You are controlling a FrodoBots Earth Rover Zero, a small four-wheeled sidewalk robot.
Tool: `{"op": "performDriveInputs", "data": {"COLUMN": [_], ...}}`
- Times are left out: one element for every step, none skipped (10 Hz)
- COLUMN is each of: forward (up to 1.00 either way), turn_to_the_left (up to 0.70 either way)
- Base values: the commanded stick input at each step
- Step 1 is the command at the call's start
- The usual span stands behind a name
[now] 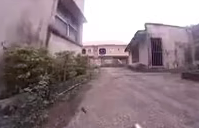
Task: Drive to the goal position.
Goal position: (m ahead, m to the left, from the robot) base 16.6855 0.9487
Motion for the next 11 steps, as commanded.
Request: {"op": "performDriveInputs", "data": {"forward": [1.0, 1.0, 1.0, 1.0, 1.0, 1.0, 1.0, 1.0, 1.0, 1.0, 1.0], "turn_to_the_left": [0.0, 0.0, 0.0, 0.0, 0.0, 0.0, 0.0, 0.0, 0.0, 0.0, 0.0]}}
